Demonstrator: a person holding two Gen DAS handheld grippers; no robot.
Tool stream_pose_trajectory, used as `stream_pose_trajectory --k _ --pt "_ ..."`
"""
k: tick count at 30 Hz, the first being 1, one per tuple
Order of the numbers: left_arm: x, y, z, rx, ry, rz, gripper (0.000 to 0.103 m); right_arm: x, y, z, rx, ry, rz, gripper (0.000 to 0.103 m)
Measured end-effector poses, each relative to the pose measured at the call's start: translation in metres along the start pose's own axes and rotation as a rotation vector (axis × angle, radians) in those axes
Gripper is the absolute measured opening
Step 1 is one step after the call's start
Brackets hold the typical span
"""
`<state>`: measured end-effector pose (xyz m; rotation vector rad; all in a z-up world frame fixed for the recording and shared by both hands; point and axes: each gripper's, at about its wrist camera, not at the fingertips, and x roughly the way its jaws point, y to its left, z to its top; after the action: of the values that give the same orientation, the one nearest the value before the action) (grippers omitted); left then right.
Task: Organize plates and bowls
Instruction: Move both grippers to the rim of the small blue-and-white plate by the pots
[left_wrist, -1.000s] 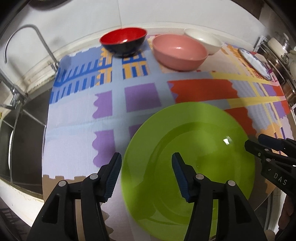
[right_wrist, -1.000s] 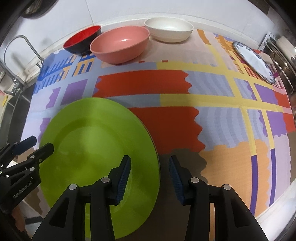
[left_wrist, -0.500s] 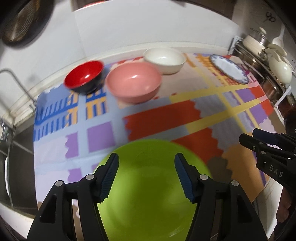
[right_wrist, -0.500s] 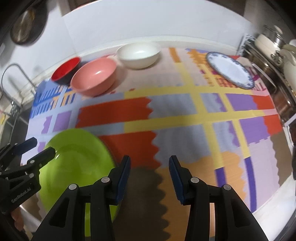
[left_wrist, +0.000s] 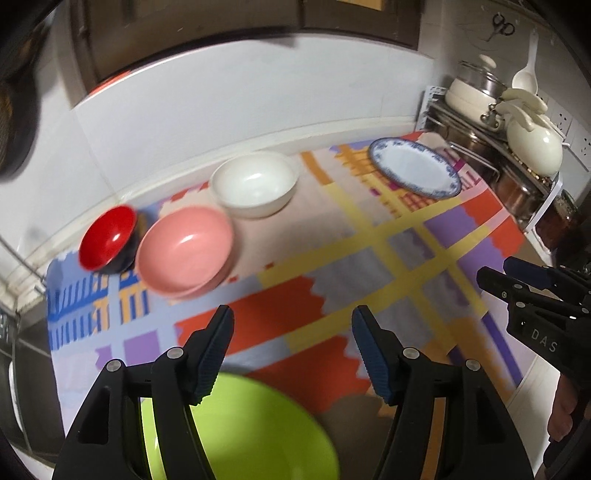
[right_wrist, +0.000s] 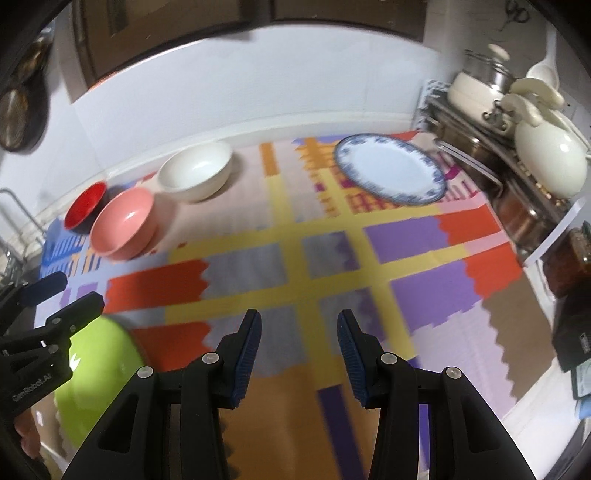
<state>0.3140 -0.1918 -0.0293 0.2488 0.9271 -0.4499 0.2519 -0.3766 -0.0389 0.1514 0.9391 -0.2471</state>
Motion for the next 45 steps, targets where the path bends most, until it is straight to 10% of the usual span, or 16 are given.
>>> stream_pose_trajectory --k 22,45 --pt "0.066 -0.076 0.123 0.123 -0.051 0.011 0.068 0.042 -0.114 0.091 0.179 -0.096 -0.11 0.052" --pt "0.233 -0.122 0.207 0.143 0.024 0.0 0.078 0.178 -0.206 0.146 0.32 -0.036 -0.229 0.063"
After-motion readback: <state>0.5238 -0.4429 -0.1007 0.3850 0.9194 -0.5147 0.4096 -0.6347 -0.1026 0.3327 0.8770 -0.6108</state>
